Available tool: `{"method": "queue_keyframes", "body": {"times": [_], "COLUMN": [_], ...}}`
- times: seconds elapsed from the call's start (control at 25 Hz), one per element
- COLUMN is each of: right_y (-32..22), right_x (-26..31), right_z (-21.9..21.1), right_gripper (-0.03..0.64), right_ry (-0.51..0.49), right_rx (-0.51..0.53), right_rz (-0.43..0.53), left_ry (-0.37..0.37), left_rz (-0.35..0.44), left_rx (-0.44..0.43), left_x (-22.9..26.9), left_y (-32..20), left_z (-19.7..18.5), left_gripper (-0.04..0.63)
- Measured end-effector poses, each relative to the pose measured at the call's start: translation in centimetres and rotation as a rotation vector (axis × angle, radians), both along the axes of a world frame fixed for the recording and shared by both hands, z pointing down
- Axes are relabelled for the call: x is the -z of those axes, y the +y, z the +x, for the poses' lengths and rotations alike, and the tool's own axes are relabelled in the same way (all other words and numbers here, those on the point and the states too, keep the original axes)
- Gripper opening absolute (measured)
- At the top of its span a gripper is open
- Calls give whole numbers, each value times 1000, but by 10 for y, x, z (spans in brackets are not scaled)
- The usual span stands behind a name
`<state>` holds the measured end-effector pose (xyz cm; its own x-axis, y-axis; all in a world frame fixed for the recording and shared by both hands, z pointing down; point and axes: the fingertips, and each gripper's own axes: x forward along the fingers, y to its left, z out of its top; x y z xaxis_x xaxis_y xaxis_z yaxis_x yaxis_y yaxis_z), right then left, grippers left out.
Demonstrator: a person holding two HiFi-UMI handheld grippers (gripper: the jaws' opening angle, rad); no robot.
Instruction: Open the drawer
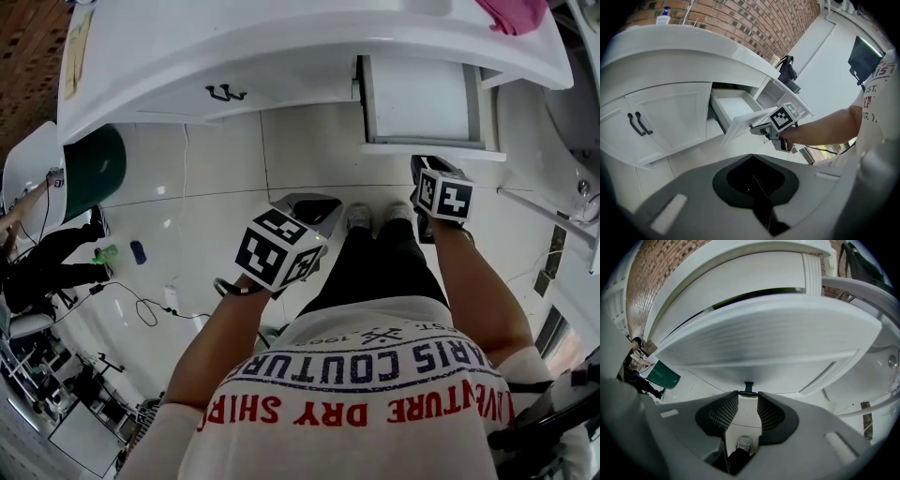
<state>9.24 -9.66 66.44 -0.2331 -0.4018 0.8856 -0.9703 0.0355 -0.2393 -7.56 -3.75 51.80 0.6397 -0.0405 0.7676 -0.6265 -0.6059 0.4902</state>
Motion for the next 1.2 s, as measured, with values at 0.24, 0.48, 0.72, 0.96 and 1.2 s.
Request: {"method": "queue_keyframes", "body": {"times": [0.24,0.48,0.72,0.96,1.2], "right_y": [0,3,21,73,114], "right_x": [1,-2,21,71,120], "right_z": [-1,-3,6,-13,-44], "right_gripper": [141,172,193,41,6], "right_ry": [-5,-33,-13,-128,-304], "right_rx": [0,49,189,405,421], "right_rz": [-15,-53,-57,-107,-111], "left_ry": [0,3,23,59,63], "left_rz": [3,10,25,29,27], "left_rx": [5,2,-31,-30,-19], "left_x": [4,1,4,13,23], "left_y": [6,8,12,19,46], "left_z": [-4,-6,-2,7,10], "left_gripper": [-5,-5,-5,-5,-5]}}
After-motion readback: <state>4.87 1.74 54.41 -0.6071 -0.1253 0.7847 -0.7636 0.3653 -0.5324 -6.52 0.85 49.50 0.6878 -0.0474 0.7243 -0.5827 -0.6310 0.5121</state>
